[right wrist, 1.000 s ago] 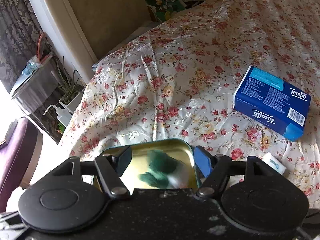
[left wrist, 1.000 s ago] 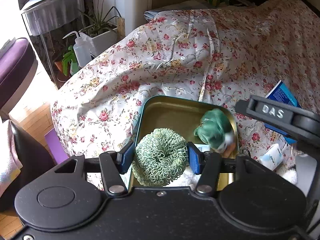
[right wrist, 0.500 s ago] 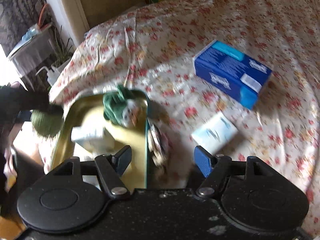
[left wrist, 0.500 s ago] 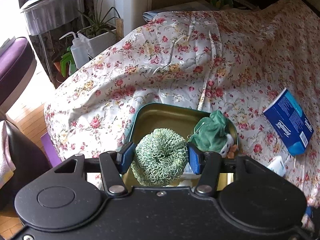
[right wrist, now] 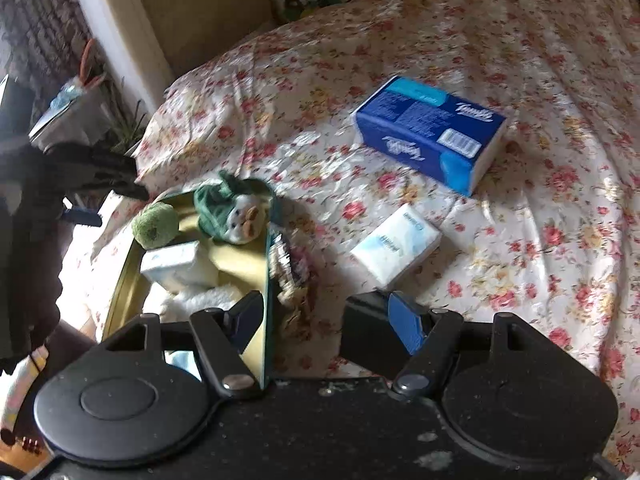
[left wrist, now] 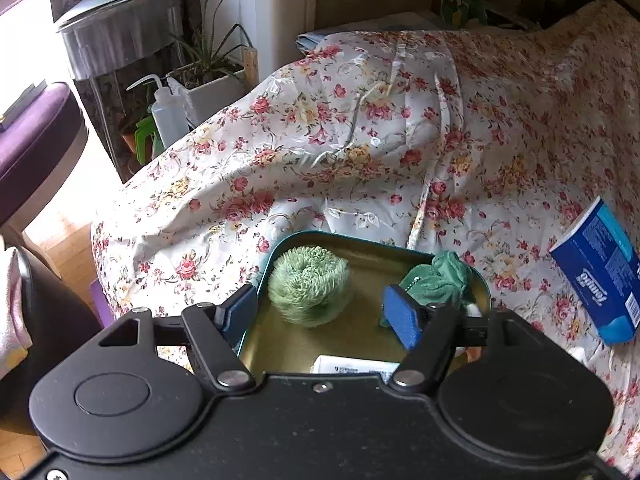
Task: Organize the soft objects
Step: 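Move both tools back to the tape roll and pink cloth item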
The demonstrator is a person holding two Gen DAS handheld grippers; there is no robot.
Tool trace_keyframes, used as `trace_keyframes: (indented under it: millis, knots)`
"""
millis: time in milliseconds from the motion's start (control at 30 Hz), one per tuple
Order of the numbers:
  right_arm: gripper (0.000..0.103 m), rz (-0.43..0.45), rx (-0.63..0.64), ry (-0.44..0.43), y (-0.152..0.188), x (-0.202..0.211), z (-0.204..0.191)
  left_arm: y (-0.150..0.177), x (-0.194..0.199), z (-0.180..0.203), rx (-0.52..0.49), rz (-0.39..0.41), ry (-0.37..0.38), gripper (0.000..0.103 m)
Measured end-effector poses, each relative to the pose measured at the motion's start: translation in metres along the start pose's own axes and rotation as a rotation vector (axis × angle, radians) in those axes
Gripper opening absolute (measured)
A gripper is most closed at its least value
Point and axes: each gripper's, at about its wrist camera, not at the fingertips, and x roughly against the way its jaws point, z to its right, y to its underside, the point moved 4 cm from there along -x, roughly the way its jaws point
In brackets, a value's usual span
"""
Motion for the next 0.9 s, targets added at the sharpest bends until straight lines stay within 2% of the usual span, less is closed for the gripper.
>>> trace_keyframes:
  millis: [200,333,433,500,567,733,900]
  knots:
    - [0.07,0.041,-0.05,0.009,-0.005,0.009,0.016,0.007,0.008,0.01,-0.068,0.01,0.004,0.067]
    - [0.079,0.088,-0.048,0.028,-0.009,0.017,0.019,0.011,0.019,0.016,-0.113,0.024,0.012,0.069]
    - [0.081,0.097,-0.057,-0.002,-0.009,0.02,0.021,0.013,0.03,0.021,-0.152,0.038,0.02,0.073]
    - [0.087,0.107,-0.059,-0.015,-0.01,0.023,0.021,0.016,0.04,0.024,-0.186,0.052,0.019,0.073]
    - [0.1,0.132,-0.058,-0.012,-0.011,0.029,0.021,0.02,0.048,0.029,-0.218,0.064,0.027,0.076]
    - [0.103,0.205,-0.057,0.048,-0.012,0.041,0.028,0.032,0.067,0.045,-0.313,0.086,0.085,0.08]
    - [0.103,0.205,-0.082,0.1,-0.001,0.045,0.041,0.044,0.083,0.058,-0.387,0.111,0.136,0.081]
